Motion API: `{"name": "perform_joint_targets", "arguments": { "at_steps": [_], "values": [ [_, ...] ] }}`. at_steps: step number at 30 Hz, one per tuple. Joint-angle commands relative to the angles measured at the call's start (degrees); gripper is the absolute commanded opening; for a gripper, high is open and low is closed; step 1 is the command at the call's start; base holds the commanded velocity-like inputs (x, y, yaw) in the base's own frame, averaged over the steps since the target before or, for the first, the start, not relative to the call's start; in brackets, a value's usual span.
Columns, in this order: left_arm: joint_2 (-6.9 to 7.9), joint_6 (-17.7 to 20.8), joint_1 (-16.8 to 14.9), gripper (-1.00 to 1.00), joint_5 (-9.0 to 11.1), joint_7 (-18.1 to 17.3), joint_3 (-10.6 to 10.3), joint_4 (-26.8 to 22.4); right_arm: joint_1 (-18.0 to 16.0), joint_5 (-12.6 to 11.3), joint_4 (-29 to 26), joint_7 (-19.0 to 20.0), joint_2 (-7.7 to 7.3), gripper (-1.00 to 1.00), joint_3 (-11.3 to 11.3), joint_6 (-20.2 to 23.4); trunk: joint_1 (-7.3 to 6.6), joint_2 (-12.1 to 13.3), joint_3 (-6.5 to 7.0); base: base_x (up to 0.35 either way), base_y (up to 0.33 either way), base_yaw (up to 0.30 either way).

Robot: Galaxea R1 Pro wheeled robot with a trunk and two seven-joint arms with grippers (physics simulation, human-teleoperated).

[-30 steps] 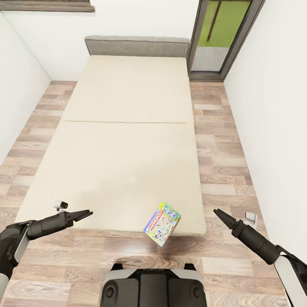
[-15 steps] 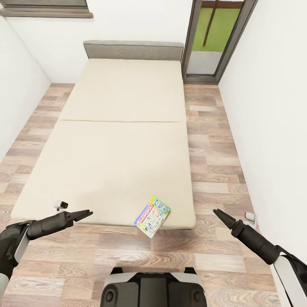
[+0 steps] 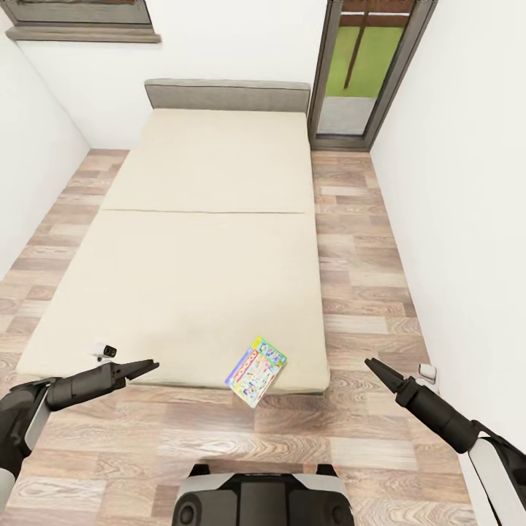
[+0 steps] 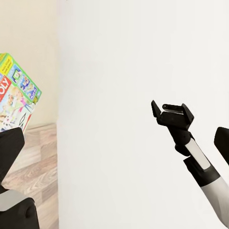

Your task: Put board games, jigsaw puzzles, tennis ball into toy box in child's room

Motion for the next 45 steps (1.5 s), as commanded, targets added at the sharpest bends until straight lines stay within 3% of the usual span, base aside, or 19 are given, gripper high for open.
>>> {"name": "perform_joint_targets", "arguments": {
  "at_steps": [1,29,35,45],
  "values": [
    [0.01,0.6,0.0,1.0,0.0,-0.2,0.0,0.0,0.0,-0.4,0.0,0.0,-0.01,1.0,0.0,0.4,0.03,-0.1,0.03,-0.003,-0.005,0.0],
    [-0.06,0.6,0.0,1.0,-0.2,-0.2,-0.1,0.0,0.0,-0.3,0.0,0.0,0.0,1.0,0.1,0.4,0.03,-0.1,2.69,-0.004,0.0,0.0],
    [-0.12,0.7,0.0,1.0,-1.1,-0.1,-0.1,0.1,0.0,-0.3,0.0,0.0,0.0,1.0,0.1,0.4,0.03,-0.1,3.26,0.0,0.0,0.0],
    [-0.65,0.8,0.0,1.0,-2.5,8.3,0.2,0.3,0.0,-0.3,0.0,-0.1,0.01,1.0,0.3,-0.5,0.03,-0.1,4.21,0.0,0.0,0.0]
  ]
}}
